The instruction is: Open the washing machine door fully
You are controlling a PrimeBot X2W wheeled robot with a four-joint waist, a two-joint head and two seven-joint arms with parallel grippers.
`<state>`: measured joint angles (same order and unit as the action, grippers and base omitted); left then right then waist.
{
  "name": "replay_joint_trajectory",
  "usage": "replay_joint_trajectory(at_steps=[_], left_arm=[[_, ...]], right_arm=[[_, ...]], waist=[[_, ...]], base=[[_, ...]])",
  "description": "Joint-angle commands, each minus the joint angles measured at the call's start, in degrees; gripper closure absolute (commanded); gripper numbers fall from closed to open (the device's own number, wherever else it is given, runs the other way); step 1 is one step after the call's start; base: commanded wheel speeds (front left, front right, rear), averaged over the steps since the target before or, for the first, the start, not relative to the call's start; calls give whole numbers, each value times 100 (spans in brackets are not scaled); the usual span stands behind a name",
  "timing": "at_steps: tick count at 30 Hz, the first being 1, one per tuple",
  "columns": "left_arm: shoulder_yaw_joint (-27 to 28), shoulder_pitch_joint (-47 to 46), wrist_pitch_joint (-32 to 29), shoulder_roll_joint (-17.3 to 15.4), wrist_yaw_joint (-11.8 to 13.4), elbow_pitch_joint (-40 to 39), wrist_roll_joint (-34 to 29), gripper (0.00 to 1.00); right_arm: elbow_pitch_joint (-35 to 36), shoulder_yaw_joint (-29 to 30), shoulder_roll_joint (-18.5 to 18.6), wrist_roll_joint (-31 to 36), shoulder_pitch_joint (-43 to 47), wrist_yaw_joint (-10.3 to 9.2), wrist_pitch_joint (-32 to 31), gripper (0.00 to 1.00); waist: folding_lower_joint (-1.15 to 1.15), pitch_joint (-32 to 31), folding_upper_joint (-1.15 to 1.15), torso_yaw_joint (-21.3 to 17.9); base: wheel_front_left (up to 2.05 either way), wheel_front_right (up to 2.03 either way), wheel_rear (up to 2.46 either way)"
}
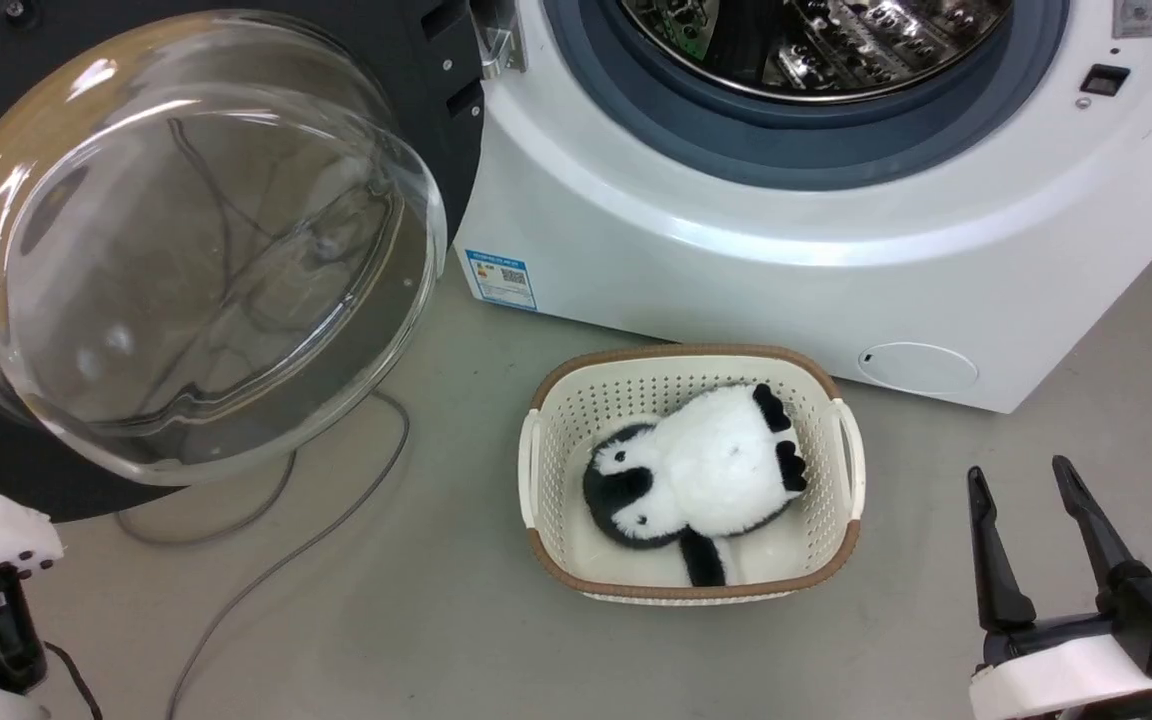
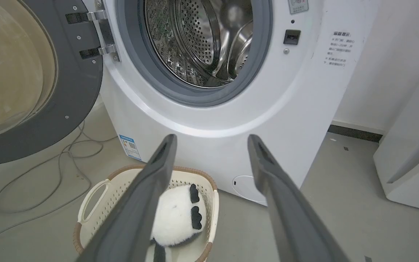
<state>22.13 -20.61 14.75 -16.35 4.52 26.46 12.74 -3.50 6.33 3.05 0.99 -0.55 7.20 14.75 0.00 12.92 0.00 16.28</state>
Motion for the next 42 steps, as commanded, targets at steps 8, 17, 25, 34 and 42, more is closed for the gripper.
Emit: replay_joint_trajectory(at_steps=[8, 17, 25, 34, 42], left_arm=[[112, 90, 25, 39, -171, -170, -263, 100], [-83, 971, 25, 485, -422, -1487, -720, 100], [-677, 1381, 25, 902, -717, -2058, -928, 100], [-1186, 1746, 25, 1112, -974, -2250, -855, 0], [-1342, 1992, 25, 1160, -1046, -2230, -836, 0]], right_arm=[[-35, -21, -17, -80, -29, 29, 25, 0], [141, 94, -17, -233, 250, 29, 25, 0], [277, 121, -17, -277, 448, 29, 25, 0], [412, 43, -17, -278, 559, 29, 25, 0], [487, -24, -17, -276, 550, 29, 25, 0]], waist=[[0, -230, 0, -109], [0, -807, 0, -287], [0, -1134, 0, -472], [0, -1220, 0, -858], [0, -1212, 0, -1352]], base=[[0, 0, 0], [0, 0, 0], [0, 0, 0], [0, 0, 0], [0, 0, 0]])
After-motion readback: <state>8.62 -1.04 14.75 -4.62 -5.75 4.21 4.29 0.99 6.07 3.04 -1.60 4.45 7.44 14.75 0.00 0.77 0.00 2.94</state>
